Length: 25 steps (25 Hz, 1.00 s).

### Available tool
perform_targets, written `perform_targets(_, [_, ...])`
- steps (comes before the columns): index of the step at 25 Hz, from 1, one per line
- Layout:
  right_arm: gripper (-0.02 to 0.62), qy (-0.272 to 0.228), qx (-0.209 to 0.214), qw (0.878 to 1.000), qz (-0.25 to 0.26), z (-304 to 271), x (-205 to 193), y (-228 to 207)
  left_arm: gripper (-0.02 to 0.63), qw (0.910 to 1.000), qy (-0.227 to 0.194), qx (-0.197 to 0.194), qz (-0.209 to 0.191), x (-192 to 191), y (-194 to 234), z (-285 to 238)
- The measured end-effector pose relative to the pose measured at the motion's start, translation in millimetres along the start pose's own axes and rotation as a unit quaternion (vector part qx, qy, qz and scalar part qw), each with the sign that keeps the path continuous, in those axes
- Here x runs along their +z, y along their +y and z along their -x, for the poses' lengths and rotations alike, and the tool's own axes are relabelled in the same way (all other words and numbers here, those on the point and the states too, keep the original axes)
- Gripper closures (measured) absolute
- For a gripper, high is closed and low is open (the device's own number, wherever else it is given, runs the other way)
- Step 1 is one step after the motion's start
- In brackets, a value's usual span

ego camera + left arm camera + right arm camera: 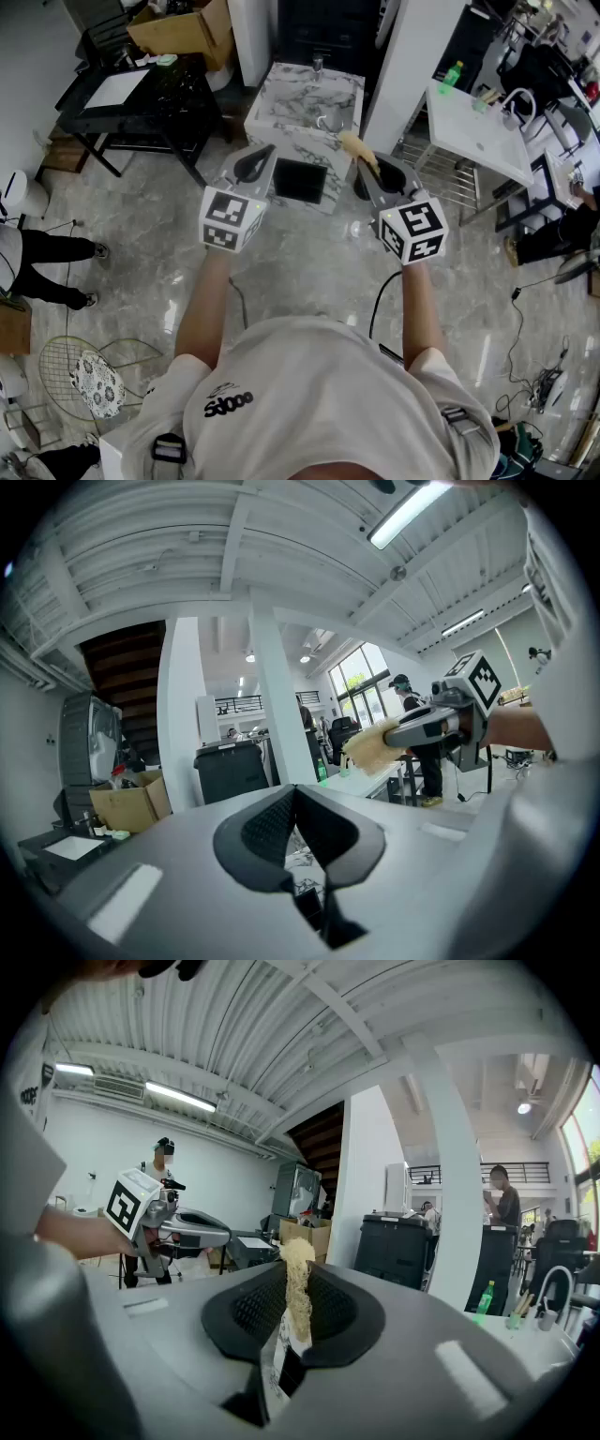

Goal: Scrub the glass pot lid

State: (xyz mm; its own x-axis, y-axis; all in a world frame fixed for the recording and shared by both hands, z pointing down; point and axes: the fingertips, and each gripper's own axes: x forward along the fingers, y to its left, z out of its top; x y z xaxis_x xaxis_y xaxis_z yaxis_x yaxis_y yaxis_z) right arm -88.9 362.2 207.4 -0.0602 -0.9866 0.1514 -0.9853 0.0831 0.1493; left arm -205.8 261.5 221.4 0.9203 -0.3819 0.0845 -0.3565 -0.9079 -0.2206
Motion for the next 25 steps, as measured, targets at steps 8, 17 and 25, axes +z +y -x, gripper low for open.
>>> perform_targets(8, [0.549, -0.021, 0.009, 1.000, -0.014, 0, -2, -17, 0.595, 0.9999, -0.002, 0.010, -0.007, 4, -4, -14])
perform_targets(17, [0.549, -0.025, 0.014, 0.999, -0.026, 10, -17, -63, 0.595, 0.9995, 0.003, 0.032, -0.001, 5, -25, -40])
perform_targets(25, [0.549, -0.019, 0.018, 0.999, -0.032, 12, -27, -90, 0.595, 0.9994, 0.006, 0.033, 0.007, 7, -40, -65])
